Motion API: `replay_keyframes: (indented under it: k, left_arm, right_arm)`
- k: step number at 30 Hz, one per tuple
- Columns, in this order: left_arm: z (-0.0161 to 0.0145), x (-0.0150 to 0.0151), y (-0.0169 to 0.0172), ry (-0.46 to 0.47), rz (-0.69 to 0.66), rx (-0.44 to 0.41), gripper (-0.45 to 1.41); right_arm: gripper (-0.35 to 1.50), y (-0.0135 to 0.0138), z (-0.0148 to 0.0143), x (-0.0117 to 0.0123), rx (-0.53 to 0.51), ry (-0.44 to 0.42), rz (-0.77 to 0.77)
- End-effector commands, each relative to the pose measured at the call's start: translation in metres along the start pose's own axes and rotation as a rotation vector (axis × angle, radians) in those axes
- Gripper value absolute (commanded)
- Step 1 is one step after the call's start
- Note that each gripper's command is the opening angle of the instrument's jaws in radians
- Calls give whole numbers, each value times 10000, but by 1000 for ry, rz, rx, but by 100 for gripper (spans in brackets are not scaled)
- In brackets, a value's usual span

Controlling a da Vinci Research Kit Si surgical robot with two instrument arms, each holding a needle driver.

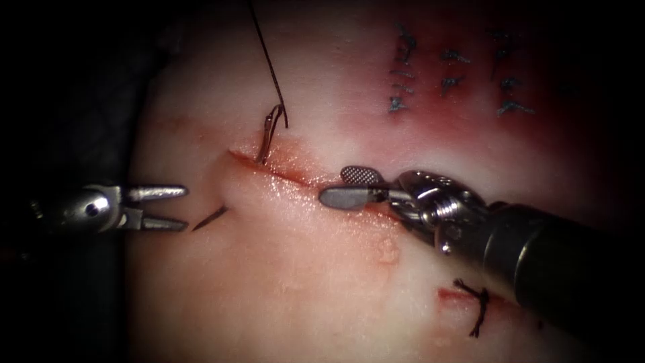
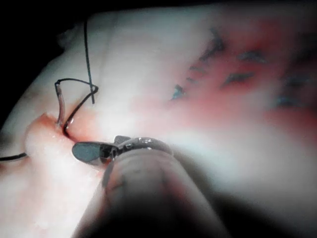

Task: Wound Closure
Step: Pull the needle through the wound with the left tool.

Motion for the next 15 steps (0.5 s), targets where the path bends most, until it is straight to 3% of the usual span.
replay_keyframes:
  k: [1,9,15]
  left_arm:
    - [6,-6,-6,-2,12,-8,52]
    - [10,-21,-7,-61,88,-130,50]
    - [14,-28,-11,-83,116,-166,48]
  right_arm:
    - [103,3,7,1,1,5,-7]
    - [98,3,7,-5,2,15,-18]
    - [94,3,8,-10,6,19,-23]
